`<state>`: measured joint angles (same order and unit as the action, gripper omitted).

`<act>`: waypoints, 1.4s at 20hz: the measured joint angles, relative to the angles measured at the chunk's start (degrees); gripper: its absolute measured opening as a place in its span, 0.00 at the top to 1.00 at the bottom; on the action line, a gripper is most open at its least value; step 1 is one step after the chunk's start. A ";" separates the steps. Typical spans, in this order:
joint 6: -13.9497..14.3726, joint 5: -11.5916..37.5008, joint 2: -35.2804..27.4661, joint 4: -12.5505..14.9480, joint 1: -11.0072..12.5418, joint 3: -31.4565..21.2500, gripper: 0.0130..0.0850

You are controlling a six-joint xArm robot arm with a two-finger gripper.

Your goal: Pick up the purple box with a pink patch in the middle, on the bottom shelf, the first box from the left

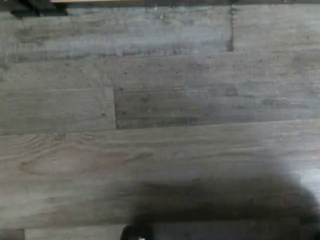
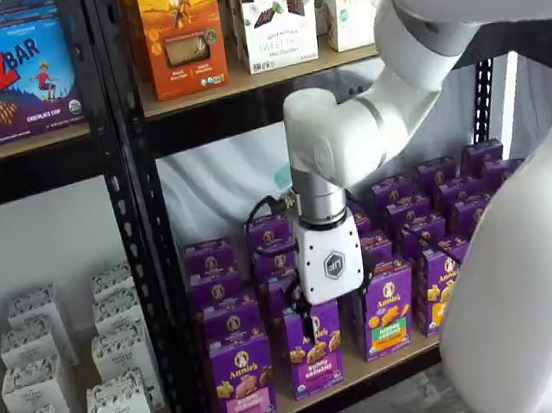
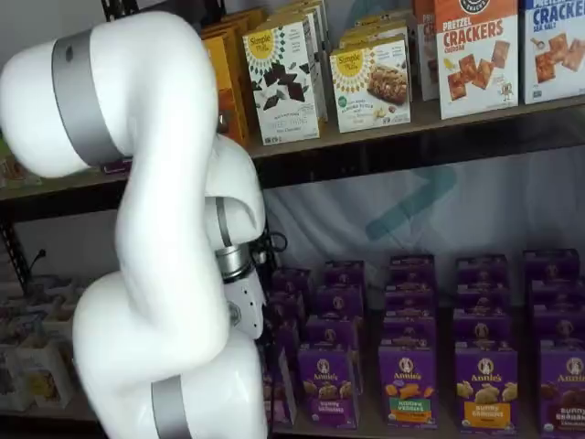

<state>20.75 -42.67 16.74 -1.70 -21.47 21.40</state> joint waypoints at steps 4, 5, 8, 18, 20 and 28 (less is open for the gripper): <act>-1.02 3.82 -3.89 -1.13 0.06 0.36 0.00; -1.34 4.50 -4.85 -1.62 -0.06 0.63 0.00; -2.60 7.11 -7.13 -3.76 -0.65 1.17 0.00; 1.37 13.14 -14.04 -0.20 -1.82 5.23 0.00; 2.13 13.35 -16.12 0.53 -1.96 6.83 0.00; 2.31 16.36 -26.66 -0.65 -3.33 13.76 0.00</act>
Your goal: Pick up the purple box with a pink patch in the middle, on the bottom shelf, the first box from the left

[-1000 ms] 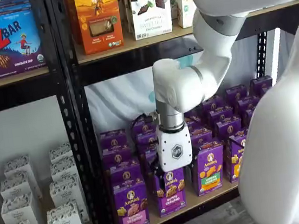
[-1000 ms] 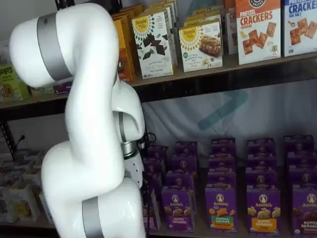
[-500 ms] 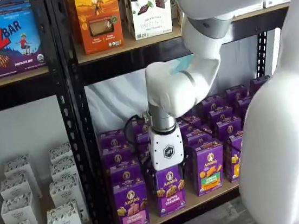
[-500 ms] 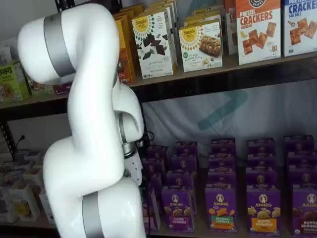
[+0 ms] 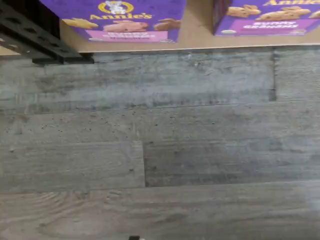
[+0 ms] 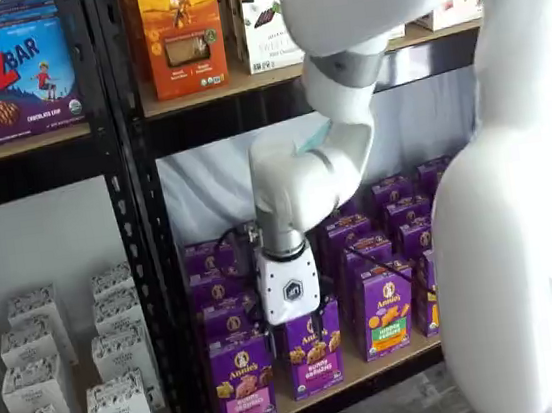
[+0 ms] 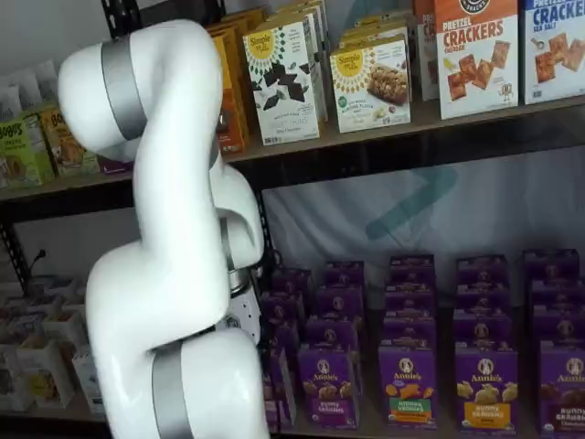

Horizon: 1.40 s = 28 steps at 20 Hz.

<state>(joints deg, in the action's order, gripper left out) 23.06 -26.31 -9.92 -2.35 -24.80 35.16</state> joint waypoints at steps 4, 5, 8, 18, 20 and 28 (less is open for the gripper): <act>2.53 2.40 -5.33 2.48 -0.31 3.50 0.00; 3.67 3.19 -6.37 3.76 -0.26 4.19 0.00; 5.54 4.18 -8.91 5.97 -0.10 6.21 0.00; 3.20 3.29 -12.94 5.15 1.48 9.75 0.00; 2.96 3.61 -13.32 5.34 1.91 9.99 0.00; 0.50 4.25 -14.46 3.75 2.87 11.01 0.00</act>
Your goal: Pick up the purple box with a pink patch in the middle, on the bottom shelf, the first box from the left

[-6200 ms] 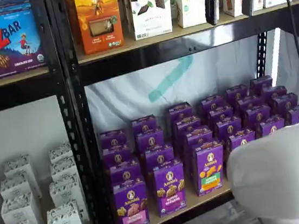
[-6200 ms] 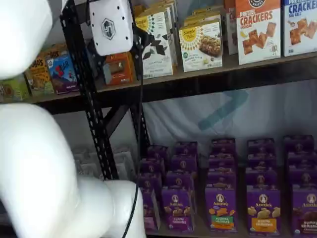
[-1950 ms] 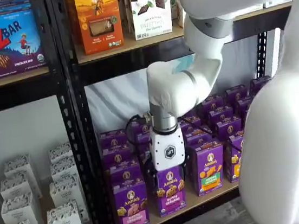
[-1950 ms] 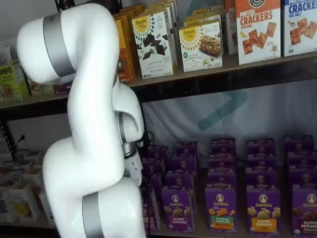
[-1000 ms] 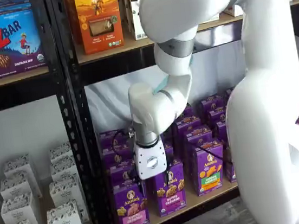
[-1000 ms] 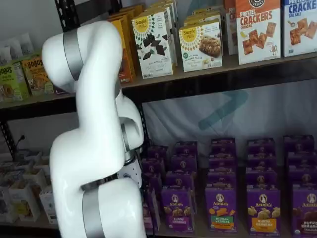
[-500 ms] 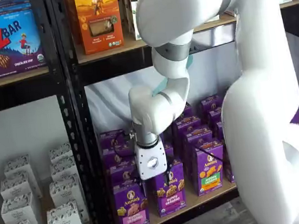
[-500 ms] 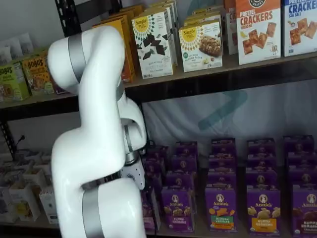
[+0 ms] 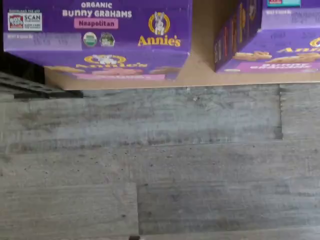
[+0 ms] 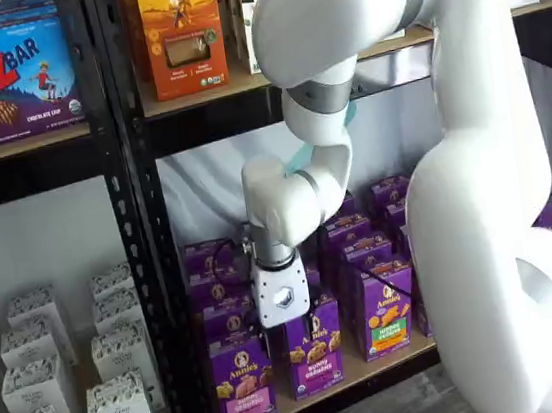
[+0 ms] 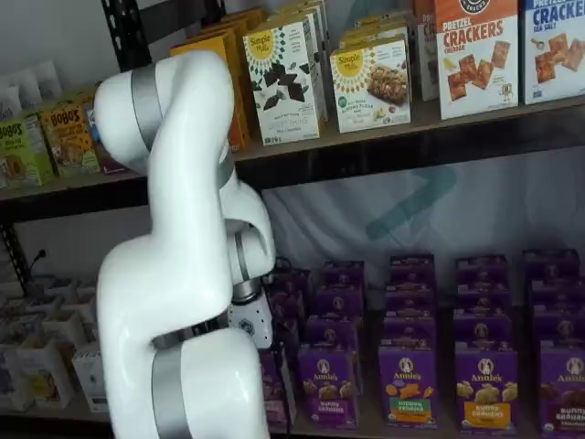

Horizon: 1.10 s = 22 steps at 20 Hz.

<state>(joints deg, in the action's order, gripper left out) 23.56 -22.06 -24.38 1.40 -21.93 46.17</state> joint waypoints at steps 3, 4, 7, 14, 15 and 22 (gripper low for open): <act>1.26 0.03 -0.89 1.58 0.19 1.05 0.00; 1.25 0.13 -1.26 1.56 0.19 1.46 0.00; 0.66 0.42 -2.58 0.72 -0.01 2.90 0.00; -0.79 2.39 -6.71 -1.46 -0.63 7.05 0.00; -1.05 2.50 -7.37 -1.78 -0.68 7.74 0.00; 0.33 3.03 -11.95 -0.40 -0.77 12.84 0.00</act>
<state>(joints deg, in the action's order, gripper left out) 23.88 -19.04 -36.33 1.01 -22.70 59.01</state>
